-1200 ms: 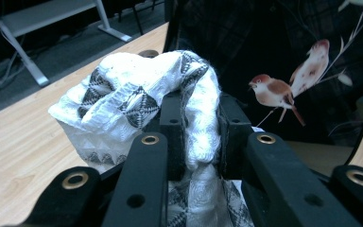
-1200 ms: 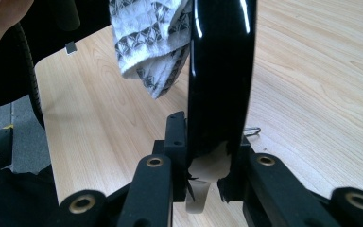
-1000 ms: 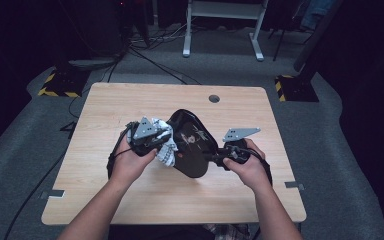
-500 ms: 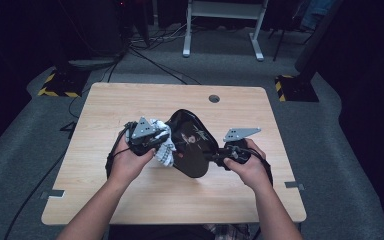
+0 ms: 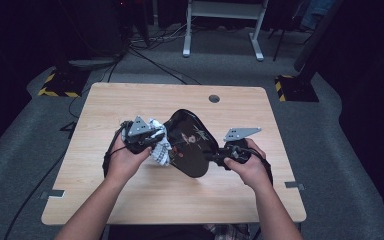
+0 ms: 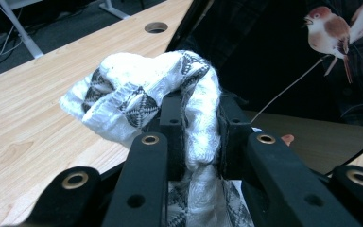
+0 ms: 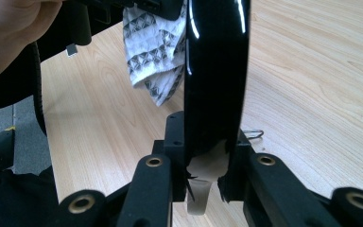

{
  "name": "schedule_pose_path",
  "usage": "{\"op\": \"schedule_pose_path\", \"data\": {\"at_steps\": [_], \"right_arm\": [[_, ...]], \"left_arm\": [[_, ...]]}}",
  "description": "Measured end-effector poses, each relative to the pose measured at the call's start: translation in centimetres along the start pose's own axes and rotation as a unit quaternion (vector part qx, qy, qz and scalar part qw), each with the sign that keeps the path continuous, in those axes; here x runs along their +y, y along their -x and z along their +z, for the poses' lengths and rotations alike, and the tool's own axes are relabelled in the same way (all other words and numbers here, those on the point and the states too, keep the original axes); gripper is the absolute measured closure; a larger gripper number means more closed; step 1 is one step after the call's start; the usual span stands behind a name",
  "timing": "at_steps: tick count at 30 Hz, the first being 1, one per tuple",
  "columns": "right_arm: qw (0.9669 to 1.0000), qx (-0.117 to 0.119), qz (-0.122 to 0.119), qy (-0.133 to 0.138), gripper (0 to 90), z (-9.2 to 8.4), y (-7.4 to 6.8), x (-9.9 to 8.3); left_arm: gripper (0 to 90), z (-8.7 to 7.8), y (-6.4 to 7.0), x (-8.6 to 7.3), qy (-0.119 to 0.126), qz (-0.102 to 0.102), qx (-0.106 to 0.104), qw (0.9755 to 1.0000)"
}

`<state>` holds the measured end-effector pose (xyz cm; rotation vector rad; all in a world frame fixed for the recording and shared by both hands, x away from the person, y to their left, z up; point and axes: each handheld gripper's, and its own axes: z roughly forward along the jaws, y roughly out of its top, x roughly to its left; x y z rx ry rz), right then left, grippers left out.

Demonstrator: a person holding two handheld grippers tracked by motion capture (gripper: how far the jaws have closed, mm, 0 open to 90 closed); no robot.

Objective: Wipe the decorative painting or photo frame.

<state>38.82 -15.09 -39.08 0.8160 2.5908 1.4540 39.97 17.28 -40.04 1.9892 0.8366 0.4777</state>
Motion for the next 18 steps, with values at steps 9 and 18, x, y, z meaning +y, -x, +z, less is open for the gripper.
{"op": "schedule_pose_path", "data": {"at_steps": [9,18], "right_arm": [[1.0,0.003,0.003,0.001,77.3,0.0,0.0,0.0],[1.0,0.002,0.003,0.001,77.5,0.0,0.0,0.0]], "left_arm": [[76.8,1.1,0.0,-2.0,-0.03,-0.005,-0.001,0.9995],[76.8,-0.1,0.8,0.4,0.006,0.01,-0.007,0.9999]]}}
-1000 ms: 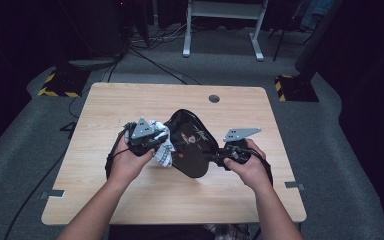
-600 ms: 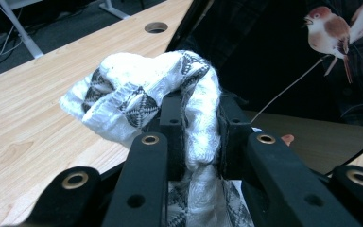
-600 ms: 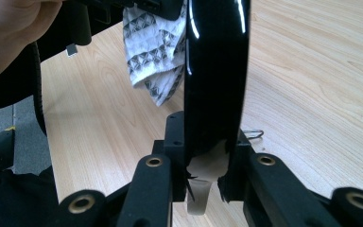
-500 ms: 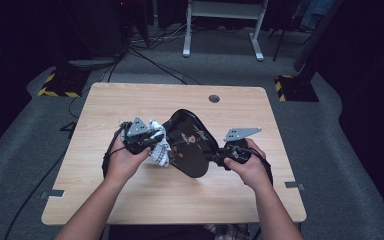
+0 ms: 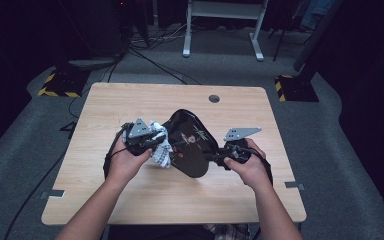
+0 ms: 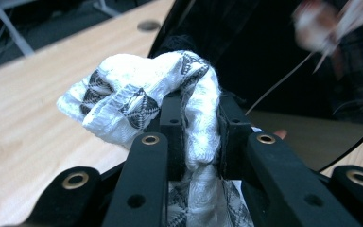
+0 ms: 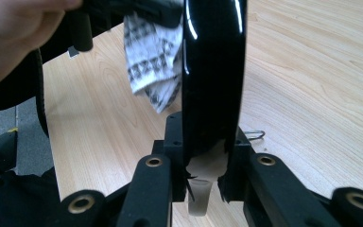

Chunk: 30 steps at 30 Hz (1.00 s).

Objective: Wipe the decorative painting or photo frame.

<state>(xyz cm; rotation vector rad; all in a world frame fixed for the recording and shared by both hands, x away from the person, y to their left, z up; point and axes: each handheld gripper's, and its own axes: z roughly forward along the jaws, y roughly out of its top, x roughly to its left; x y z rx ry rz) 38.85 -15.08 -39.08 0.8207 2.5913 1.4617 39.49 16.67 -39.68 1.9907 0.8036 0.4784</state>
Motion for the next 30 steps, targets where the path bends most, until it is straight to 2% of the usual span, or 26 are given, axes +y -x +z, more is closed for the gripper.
{"op": "schedule_pose_path", "data": {"at_steps": [2,6,10,12,16,18,20,27,30], "right_arm": [[1.0,0.001,0.002,0.0,77.5,0.0,0.0,0.0],[1.0,0.002,0.004,0.001,77.2,0.0,0.0,-0.1],[1.0,0.002,0.004,0.001,77.0,0.0,0.0,-0.1],[1.0,0.002,0.006,0.001,77.0,0.0,0.0,0.0],[1.0,0.004,0.007,0.0,77.0,0.0,0.0,0.0],[1.0,0.004,0.007,0.0,77.1,0.0,0.1,0.0],[1.0,0.005,0.007,0.0,77.1,0.0,0.1,-0.1],[0.9999,0.003,0.011,0.002,76.8,-0.1,0.2,-0.2],[0.9999,0.001,0.01,0.002,76.9,-0.1,0.2,-0.2]], "left_arm": [[76.8,0.0,0.3,0.2,-0.002,0.01,0.001,0.9999],[76.8,0.9,0.6,-0.9,-0.019,0.011,-0.007,0.9997],[76.9,1.3,0.9,-1.7,-0.021,0.005,-0.012,0.9997],[76.9,1.2,0.9,-1.4,-0.025,0.006,-0.012,0.9996],[76.9,0.5,1.0,0.0,-0.001,0.006,-0.017,0.9998],[76.8,0.2,1.2,0.8,0.005,0.017,-0.014,0.9997],[76.8,0.3,1.5,0.9,0.003,0.019,-0.016,0.9997],[76.7,1.8,2.2,-0.8,-0.019,0.016,-0.031,0.9992],[76.7,1.9,2.5,-0.9,-0.024,0.019,-0.031,0.9991]]}}
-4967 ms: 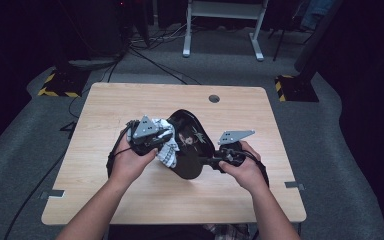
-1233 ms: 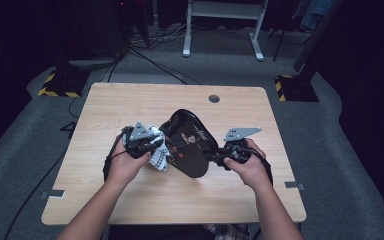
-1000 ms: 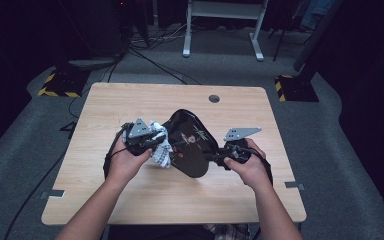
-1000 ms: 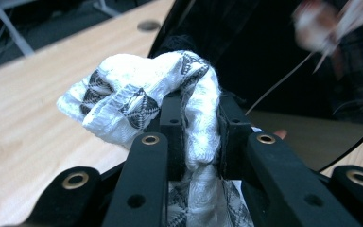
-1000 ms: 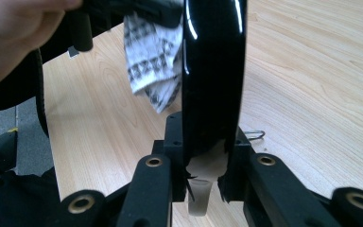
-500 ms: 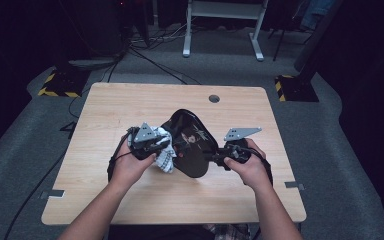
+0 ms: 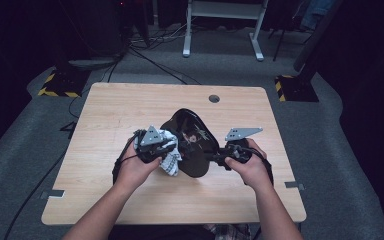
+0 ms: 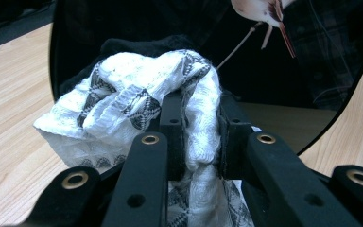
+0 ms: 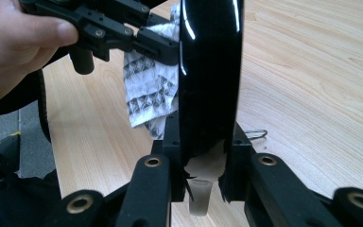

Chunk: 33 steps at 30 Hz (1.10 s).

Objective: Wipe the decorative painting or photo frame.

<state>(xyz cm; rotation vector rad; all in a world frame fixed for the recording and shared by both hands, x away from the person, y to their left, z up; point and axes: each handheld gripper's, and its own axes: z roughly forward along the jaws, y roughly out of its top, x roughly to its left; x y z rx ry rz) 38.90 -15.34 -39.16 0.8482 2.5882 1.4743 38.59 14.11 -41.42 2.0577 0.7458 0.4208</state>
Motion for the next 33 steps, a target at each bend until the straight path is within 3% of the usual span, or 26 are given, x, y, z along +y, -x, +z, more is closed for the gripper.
{"op": "schedule_pose_path", "data": {"at_steps": [2,5,9,17,20,25,33], "right_arm": [[1.0,0.0,0.001,0.0,77.0,0.0,0.0,0.0],[1.0,0.002,0.002,0.001,76.9,0.0,0.0,0.0],[1.0,0.002,0.004,0.002,76.9,0.0,0.1,-0.1],[1.0,-0.002,0.005,0.002,76.9,0.0,0.1,-0.1],[1.0,-0.001,0.005,0.002,76.9,-0.1,0.1,-0.1],[1.0,0.002,0.007,0.003,77.0,0.0,0.2,-0.1],[1.0,0.001,0.007,0.005,76.9,0.0,0.2,-0.1]], "left_arm": [[76.7,-0.4,0.1,0.7,0.011,-0.004,-0.008,0.9999],[76.7,-0.9,0.4,1.8,0.026,0.006,-0.006,0.9996],[76.7,-0.9,0.9,2.4,0.028,0.017,-0.004,0.9995],[76.7,0.7,1.7,0.5,0.014,0.004,-0.028,0.9995],[76.6,0.5,1.7,0.9,0.009,0.008,-0.024,0.9996],[76.6,0.0,2.1,2.1,0.021,0.018,-0.021,0.9994],[76.7,1.3,2.9,0.3,0.006,0.017,-0.041,0.999]]}}
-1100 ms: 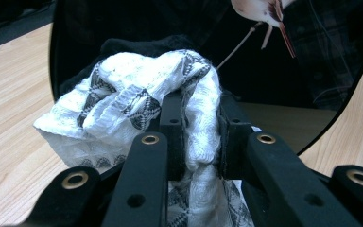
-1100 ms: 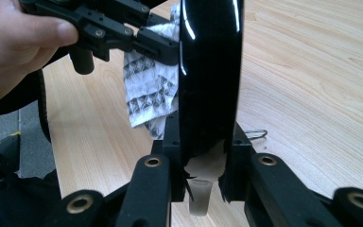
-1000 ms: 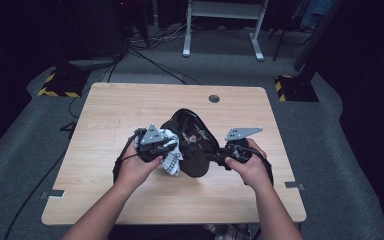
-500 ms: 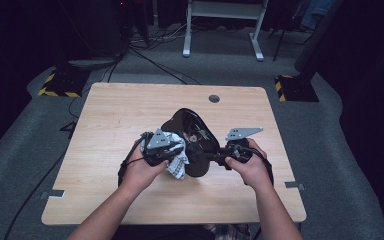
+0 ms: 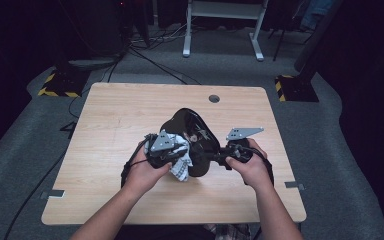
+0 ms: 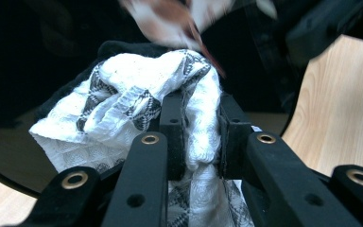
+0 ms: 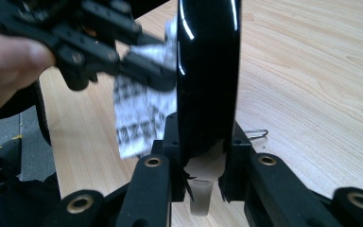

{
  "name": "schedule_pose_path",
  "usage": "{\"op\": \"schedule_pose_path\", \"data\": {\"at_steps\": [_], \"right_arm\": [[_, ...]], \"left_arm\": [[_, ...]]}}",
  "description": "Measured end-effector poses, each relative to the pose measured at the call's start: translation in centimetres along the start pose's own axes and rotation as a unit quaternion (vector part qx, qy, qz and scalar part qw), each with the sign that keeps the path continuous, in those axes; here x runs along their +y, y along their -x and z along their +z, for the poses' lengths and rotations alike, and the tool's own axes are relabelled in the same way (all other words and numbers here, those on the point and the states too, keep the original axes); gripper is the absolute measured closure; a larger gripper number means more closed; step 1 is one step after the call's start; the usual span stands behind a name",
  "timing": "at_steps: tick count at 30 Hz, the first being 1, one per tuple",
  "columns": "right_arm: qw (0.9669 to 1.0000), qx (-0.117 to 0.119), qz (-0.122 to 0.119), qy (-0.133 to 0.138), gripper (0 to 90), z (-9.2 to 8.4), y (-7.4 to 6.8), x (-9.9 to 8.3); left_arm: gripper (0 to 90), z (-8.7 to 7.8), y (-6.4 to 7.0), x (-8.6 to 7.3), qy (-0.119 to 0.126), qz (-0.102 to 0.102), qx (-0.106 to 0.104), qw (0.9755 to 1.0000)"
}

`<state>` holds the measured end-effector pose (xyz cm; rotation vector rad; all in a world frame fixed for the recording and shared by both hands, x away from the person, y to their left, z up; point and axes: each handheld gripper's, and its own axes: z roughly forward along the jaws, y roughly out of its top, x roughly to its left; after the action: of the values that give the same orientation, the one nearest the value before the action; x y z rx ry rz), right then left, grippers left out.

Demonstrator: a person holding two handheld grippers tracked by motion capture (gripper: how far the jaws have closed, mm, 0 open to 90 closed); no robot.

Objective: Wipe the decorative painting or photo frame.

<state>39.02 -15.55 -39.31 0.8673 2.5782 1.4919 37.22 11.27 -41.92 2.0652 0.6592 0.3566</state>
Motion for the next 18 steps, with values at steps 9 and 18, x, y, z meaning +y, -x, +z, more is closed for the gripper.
{"op": "schedule_pose_path", "data": {"at_steps": [9,18], "right_arm": [[1.0,0.001,0.0,-0.002,77.0,0.0,0.0,0.1],[1.0,0.0,-0.001,-0.001,77.1,0.0,0.1,0.0]], "left_arm": [[76.7,-0.5,0.4,1.5,0.002,0.014,0.005,0.9999],[76.7,0.4,0.8,0.2,-0.007,0.011,-0.011,0.9999]]}}
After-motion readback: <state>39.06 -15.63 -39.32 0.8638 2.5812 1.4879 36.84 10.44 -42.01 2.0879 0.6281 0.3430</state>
